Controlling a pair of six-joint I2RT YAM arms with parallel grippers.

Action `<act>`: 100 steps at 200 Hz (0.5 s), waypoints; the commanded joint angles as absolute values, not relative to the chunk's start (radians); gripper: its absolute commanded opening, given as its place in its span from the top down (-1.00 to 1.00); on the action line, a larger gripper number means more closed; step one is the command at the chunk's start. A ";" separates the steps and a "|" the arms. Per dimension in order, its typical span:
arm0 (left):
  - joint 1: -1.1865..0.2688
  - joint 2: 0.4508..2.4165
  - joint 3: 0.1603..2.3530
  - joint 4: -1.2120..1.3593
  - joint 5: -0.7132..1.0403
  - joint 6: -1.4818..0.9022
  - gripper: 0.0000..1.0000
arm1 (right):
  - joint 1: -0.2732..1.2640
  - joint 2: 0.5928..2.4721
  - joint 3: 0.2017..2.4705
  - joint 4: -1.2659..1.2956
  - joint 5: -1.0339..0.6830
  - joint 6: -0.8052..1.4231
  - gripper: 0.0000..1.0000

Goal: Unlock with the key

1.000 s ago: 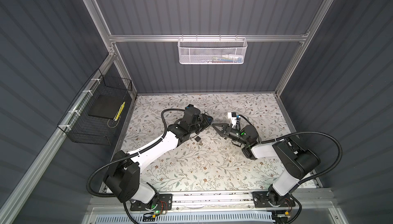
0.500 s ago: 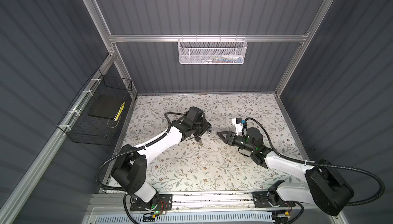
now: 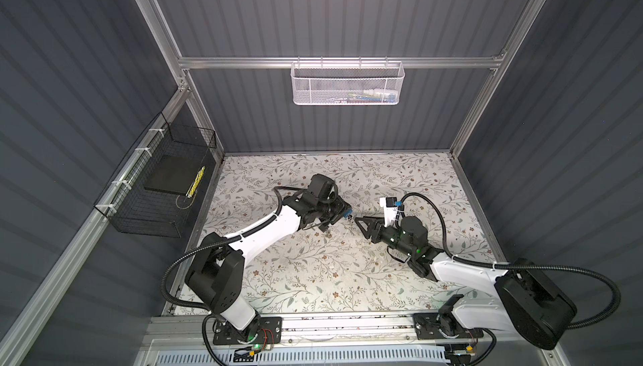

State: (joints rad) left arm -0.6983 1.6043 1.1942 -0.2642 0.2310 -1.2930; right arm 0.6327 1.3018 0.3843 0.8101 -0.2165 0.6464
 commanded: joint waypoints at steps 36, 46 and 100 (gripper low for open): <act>-0.695 1.616 1.227 -0.226 0.272 -1.308 0.74 | 0.653 1.372 0.434 0.936 -0.200 0.630 -0.08; -0.696 1.616 1.225 -0.225 0.272 -1.308 0.74 | 0.654 1.387 0.444 0.937 -0.209 0.634 -0.08; -0.695 1.623 1.216 -0.196 0.298 -1.324 0.73 | 0.658 1.454 0.498 0.939 -0.210 0.653 -0.03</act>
